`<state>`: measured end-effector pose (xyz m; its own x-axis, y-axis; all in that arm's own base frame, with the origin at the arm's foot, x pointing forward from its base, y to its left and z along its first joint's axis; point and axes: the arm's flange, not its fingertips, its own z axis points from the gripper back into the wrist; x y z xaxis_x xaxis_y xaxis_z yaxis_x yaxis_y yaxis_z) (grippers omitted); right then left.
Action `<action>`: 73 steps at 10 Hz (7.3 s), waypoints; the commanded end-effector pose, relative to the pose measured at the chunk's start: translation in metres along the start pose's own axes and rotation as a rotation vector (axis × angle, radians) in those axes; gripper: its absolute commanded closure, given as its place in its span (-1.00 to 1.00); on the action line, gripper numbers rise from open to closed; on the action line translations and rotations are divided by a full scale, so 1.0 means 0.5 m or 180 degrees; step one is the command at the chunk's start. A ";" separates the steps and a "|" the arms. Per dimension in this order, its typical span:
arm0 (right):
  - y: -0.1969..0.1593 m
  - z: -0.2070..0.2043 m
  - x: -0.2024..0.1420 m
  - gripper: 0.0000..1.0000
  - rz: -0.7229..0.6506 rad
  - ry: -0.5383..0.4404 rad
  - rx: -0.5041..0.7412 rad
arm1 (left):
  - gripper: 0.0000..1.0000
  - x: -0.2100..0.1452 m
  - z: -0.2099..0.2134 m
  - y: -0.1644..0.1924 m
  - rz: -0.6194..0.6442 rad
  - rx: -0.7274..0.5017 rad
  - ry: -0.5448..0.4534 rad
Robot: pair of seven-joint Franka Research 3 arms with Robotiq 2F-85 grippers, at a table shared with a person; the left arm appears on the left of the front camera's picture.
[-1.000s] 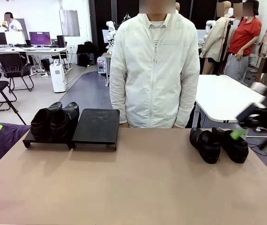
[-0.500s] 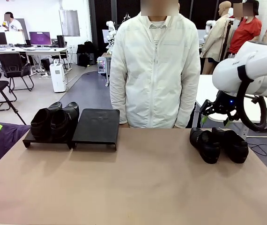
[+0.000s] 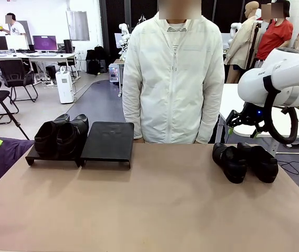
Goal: Organize the shoes by placing them on the stand.
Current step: Pick up one Shoe and place it in the middle of the table.
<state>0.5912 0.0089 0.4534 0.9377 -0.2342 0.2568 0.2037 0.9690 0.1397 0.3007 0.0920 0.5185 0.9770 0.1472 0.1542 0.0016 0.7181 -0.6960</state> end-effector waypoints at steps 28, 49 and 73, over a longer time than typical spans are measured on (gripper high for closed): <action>-0.009 0.102 -0.097 1.00 0.0185 0.0122 -0.0375 | -1.00 -0.002 0.000 -0.002 0.0035 -0.0051 -0.0016; 0.535 -0.015 -0.591 1.00 0.0190 0.0097 0.0280 | -1.00 -0.002 0.000 -0.002 0.0035 -0.0051 -0.0016; -0.325 0.292 -0.413 -1.00 -0.0640 0.0813 0.1788 | -1.00 -0.002 0.000 -0.002 0.0035 -0.0051 -0.0016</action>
<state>0.3248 -0.1089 0.5118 0.9369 -0.3425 -0.0709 0.3008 0.6856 0.6630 0.3005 0.0925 0.5184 0.9767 0.1498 0.1535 -0.0010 0.7191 -0.6949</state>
